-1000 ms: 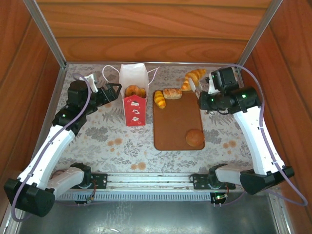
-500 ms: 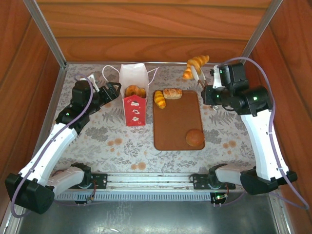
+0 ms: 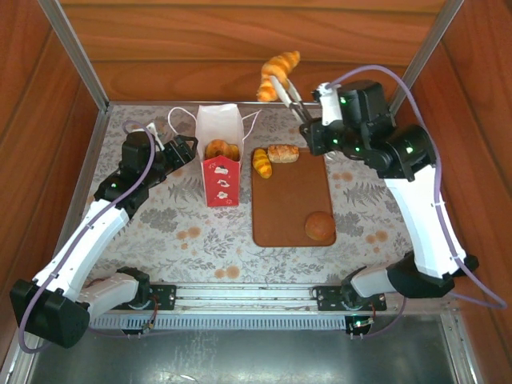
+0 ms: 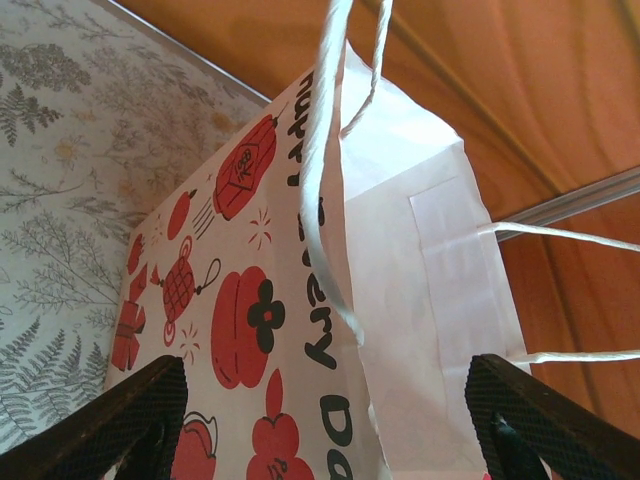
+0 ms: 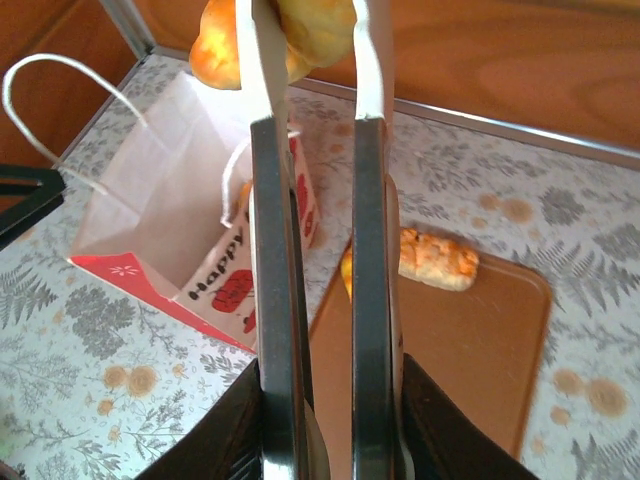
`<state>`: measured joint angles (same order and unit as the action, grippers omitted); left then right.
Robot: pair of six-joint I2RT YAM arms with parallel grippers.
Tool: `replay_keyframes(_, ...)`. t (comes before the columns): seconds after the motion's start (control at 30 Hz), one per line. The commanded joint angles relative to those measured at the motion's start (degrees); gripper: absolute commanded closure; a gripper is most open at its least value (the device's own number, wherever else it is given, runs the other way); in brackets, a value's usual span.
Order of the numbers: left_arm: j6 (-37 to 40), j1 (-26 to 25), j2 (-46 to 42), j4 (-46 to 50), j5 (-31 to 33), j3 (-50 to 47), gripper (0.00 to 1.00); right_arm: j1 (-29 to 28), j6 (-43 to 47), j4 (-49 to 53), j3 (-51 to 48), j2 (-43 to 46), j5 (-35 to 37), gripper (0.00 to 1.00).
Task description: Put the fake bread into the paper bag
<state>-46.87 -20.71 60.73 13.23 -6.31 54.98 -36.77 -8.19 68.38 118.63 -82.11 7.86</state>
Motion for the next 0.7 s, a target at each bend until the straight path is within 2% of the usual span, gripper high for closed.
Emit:
replay_keyframes(0.0,-0.8,-0.3,0.2,0.8,1.1,0.1,0.24,-2.3,2.5,-3.9,3.1,-2.6,1.8,0.7)
replay_keyframes(0.23,-1.7,-0.4,1.1,0.7,1.0,0.2,0.28,-6.0,4.2,-2.3,8.2,-9.4,4.3,0.7)
replay_keyframes(0.67,-3.1,-0.6,4.2,-2.6,-0.2,0.6,0.34,-10.7,6.8,0.1,11.2,-18.3,5.8,0.7)
